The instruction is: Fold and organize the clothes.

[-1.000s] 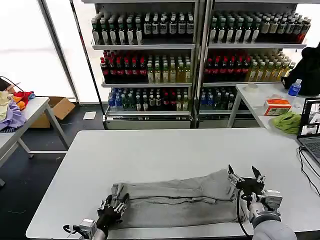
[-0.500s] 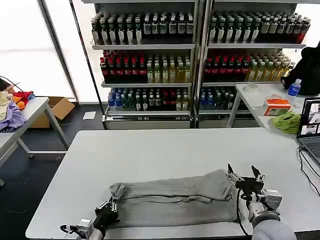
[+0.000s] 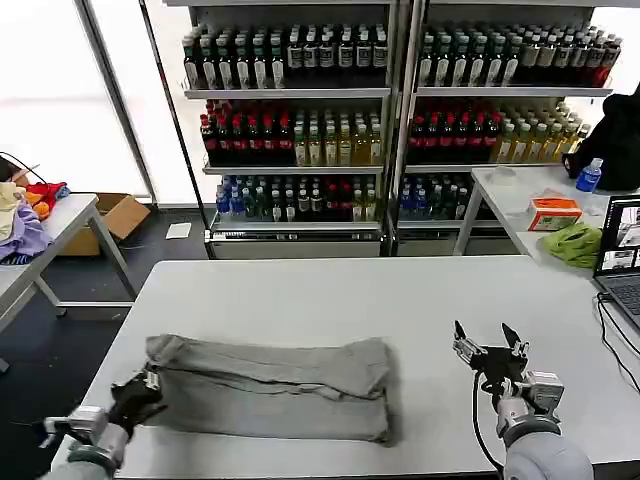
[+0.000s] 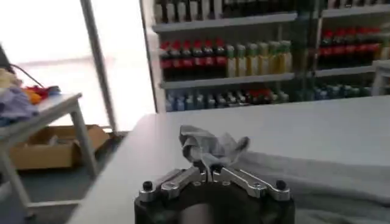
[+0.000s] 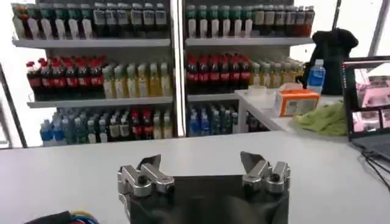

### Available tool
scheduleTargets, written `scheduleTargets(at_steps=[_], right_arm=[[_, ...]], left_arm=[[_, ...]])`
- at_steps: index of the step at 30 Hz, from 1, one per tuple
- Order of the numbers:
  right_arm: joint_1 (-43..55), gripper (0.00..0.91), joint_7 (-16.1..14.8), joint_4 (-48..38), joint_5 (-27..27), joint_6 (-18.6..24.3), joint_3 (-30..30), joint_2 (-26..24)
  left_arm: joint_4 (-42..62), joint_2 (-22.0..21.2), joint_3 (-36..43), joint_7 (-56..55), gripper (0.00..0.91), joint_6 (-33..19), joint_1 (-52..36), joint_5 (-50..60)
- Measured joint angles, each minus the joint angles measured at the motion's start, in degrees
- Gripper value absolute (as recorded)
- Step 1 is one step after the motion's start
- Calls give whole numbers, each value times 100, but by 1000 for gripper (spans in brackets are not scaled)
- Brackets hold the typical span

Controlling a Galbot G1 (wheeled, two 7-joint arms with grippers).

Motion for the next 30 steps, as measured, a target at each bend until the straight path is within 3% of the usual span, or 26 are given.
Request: scheduleTargets(at_steps=[6,11,30], right_arm=[[43,907,6,-16,-4,12,5,62],[4,907,-4,19,-41,10,42,132],[-529,907,-39,302,-329,-11,420,515]], left_arm=[[-68,367,-453,14,0,98,47,-74],[-339,402,-347,-30,0,208,106,80],[-463,173,1896,-183,0,818,-481,502]])
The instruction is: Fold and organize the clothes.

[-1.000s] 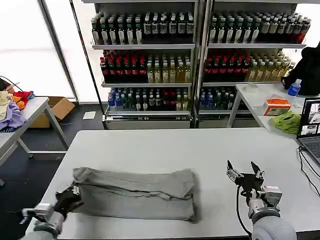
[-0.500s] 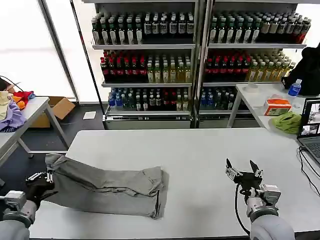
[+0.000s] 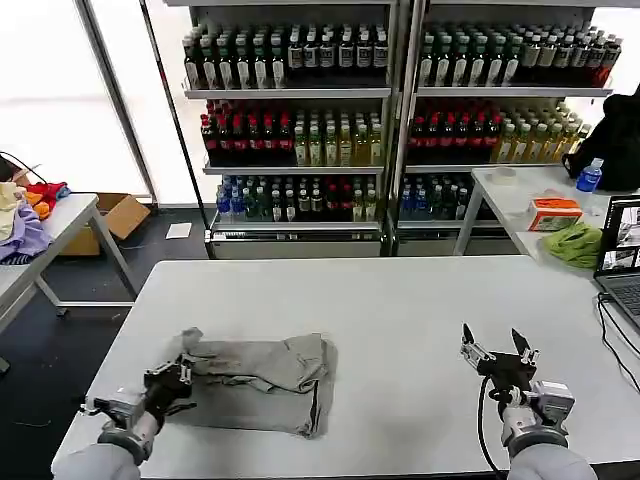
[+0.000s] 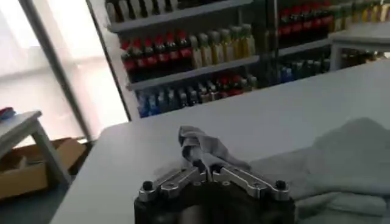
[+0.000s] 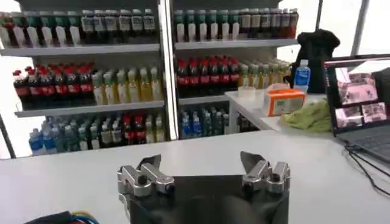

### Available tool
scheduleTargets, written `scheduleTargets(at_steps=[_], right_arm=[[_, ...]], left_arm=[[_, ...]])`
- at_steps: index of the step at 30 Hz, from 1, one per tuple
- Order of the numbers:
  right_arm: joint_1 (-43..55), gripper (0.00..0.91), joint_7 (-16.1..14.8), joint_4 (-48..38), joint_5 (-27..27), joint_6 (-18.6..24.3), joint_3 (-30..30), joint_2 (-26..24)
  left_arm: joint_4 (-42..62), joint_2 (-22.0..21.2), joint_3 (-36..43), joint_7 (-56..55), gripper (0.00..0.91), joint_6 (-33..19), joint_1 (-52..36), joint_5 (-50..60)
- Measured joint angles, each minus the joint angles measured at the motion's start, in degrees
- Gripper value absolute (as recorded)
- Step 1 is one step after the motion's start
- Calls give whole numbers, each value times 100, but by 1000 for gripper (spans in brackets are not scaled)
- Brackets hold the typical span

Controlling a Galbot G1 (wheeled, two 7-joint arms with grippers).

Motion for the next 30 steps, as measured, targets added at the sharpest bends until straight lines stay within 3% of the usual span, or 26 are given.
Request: scheduleTargets(at_steps=[15,30], right_arm=[[-348,907,-44,166,-289,-24,142,297],[-534,907,-59,163,-428,2,236,486]], left_arm=[[-135,-103,1365,-285,0,352,-542,-384],[38,-307,2226,-650,0,569,-1267,-919]])
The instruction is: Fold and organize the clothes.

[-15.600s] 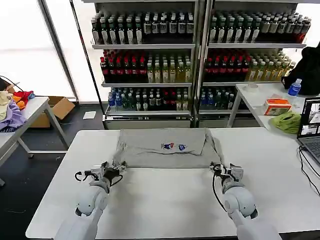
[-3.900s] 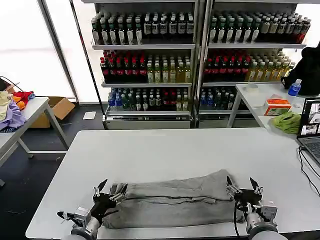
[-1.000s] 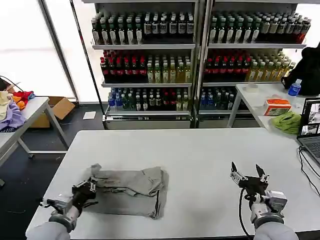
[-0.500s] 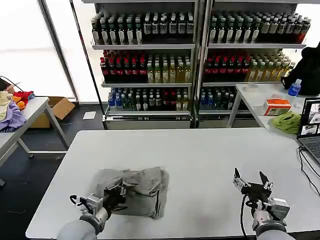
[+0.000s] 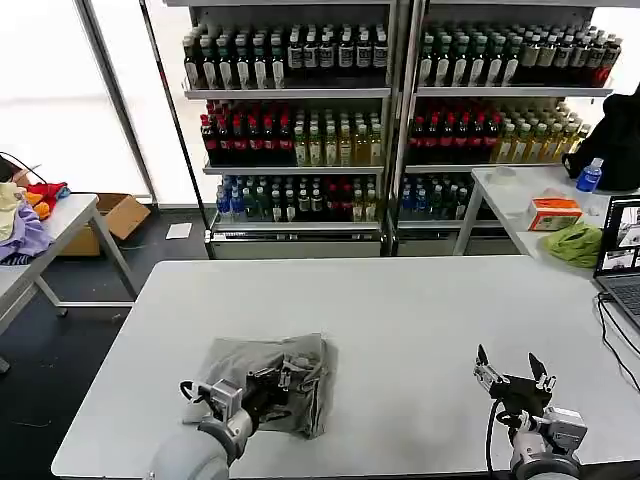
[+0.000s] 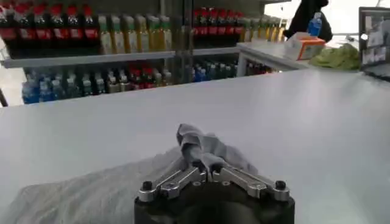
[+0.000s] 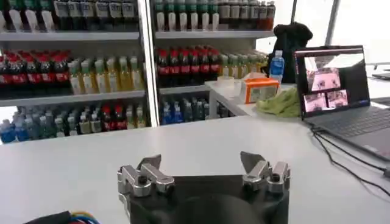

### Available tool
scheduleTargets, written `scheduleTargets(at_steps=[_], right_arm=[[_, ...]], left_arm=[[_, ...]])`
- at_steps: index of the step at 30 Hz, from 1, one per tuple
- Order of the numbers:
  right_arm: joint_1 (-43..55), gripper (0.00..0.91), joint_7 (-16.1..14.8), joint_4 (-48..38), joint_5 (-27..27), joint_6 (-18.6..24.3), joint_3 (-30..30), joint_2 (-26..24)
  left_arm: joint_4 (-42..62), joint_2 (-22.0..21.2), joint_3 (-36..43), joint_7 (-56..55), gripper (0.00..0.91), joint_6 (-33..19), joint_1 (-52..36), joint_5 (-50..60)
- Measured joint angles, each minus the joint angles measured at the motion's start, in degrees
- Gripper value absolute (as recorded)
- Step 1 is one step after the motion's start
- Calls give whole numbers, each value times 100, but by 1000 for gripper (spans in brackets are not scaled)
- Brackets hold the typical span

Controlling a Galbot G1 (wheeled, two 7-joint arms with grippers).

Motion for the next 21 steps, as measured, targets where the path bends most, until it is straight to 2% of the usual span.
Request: scheduleTargets(at_steps=[10,11,13,21], right_arm=[[-16,907,-8,-96,-18,18,-11,9],[-18,907,-10,-100,-18,20,-12,6],[-20,907,-11,-103,-18,24,-11,3],[-59,907,-20,-107,-25,62,-16,-21]], left_arm=[[300,-246,293,-167,20,27,-398,-266],[331,-272,311,-167,353,29,-415,-276],[384,-326,331,-161,907,31,-436,-281],[598,-561,364,-60,907,-114,-460,-246]])
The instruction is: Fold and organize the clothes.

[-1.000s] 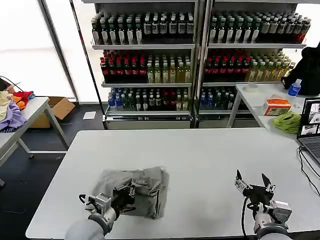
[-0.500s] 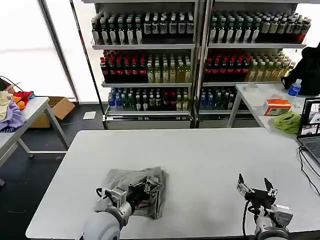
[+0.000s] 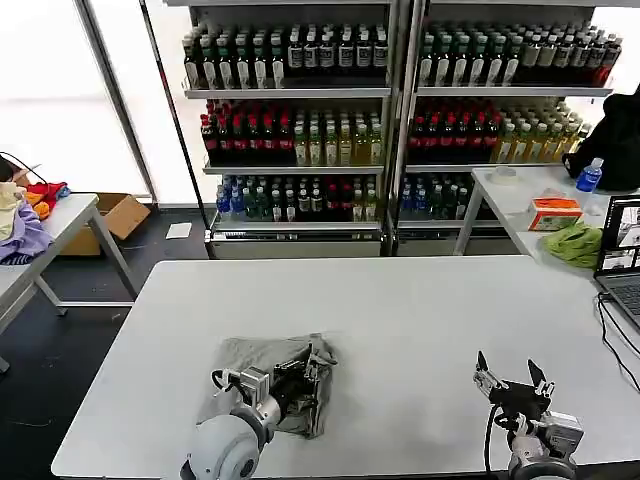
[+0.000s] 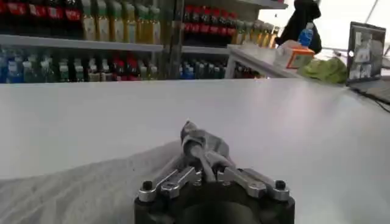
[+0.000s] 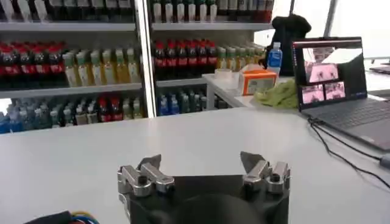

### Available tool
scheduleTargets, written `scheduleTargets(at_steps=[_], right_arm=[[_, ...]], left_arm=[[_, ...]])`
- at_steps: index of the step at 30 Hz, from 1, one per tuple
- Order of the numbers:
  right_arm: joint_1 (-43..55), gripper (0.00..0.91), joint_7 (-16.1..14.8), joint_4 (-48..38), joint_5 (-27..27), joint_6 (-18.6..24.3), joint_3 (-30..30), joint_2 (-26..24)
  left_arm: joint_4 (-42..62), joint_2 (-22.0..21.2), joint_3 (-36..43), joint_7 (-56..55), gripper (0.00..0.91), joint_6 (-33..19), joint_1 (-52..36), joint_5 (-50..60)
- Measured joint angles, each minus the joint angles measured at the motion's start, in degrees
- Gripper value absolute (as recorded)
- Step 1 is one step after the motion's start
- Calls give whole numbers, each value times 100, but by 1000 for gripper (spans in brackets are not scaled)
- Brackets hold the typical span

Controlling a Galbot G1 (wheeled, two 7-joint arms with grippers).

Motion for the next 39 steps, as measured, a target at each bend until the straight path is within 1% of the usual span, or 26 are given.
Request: scheduleTargets(at_steps=[6,13,18,22,30,35,39], right_arm=[[41,907,36,5,2,-6,2,-42],[124,907,83,-20,17,-36,-38,-108],[207,907,83,-52,32,-38,-119,-165],[278,907,83,-99,82,-24,-179,-229],[470,907,65,-226,186,25,-354,-351],[585,907,58,-306,225,49,-484,-367],[634,907,54,-346,258,63,-534,-411]], left_arm=[[-17,-201,80,-40,907,-100,65,-401],[-321,-423,0,-245,907,-89,230,-1592],[-690,-437,-180,-407,907,-165,368,-2309],[-922,-359,-472,-530,907,-212,452,-2608],[-1003,13,-1364,-588,907,-315,777,-2296],[-982,108,-1847,-488,907,-415,1058,-1841],[-916,181,-2073,-383,907,-529,1250,-1475]])
